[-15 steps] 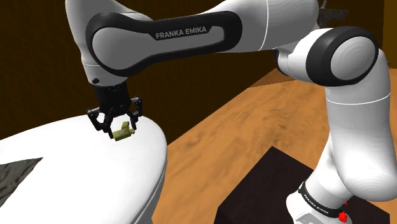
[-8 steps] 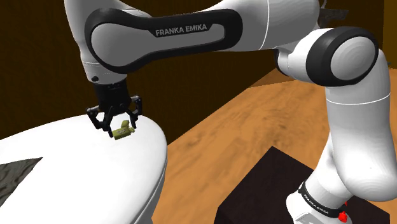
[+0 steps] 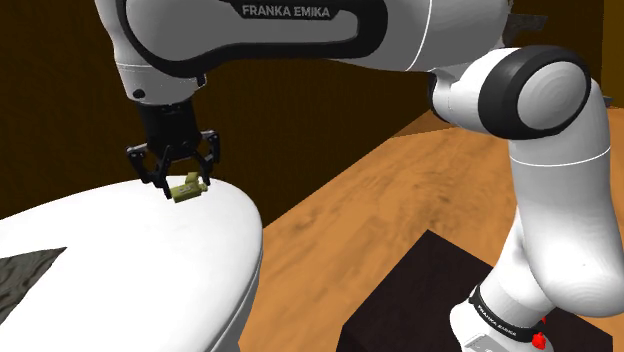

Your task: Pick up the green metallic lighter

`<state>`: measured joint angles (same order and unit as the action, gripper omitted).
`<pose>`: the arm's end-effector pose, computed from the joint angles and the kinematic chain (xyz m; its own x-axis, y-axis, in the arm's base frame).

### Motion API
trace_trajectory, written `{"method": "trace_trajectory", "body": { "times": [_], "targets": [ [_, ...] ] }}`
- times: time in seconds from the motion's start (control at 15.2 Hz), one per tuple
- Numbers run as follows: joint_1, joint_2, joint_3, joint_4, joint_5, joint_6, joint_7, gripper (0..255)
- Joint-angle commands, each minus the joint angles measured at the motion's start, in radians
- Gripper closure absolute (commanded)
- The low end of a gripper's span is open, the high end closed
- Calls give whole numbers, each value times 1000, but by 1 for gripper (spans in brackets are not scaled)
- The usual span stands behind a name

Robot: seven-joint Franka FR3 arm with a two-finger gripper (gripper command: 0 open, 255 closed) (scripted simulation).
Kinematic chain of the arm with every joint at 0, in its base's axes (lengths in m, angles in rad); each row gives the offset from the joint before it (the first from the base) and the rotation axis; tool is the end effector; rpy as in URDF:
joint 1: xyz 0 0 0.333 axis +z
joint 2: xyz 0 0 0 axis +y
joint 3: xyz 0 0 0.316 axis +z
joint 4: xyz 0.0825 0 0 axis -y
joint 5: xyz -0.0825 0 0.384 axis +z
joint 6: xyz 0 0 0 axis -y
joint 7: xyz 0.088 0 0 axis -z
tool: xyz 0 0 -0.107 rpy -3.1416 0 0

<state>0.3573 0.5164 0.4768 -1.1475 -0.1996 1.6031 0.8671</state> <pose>0.5376 0.4378 0.5276 0.9965 -0.0785 -0.0290 -0.0788 -0.9968 -0.0109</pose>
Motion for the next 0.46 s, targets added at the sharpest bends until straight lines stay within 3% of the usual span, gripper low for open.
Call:
{"method": "trace_trajectory", "body": {
  "times": [0.0,0.4],
  "targets": [
    [5,4,0,31,-1,-27,-1,255],
    [26,28,-2,128,-10,-99,-2,255]
  ]
}}
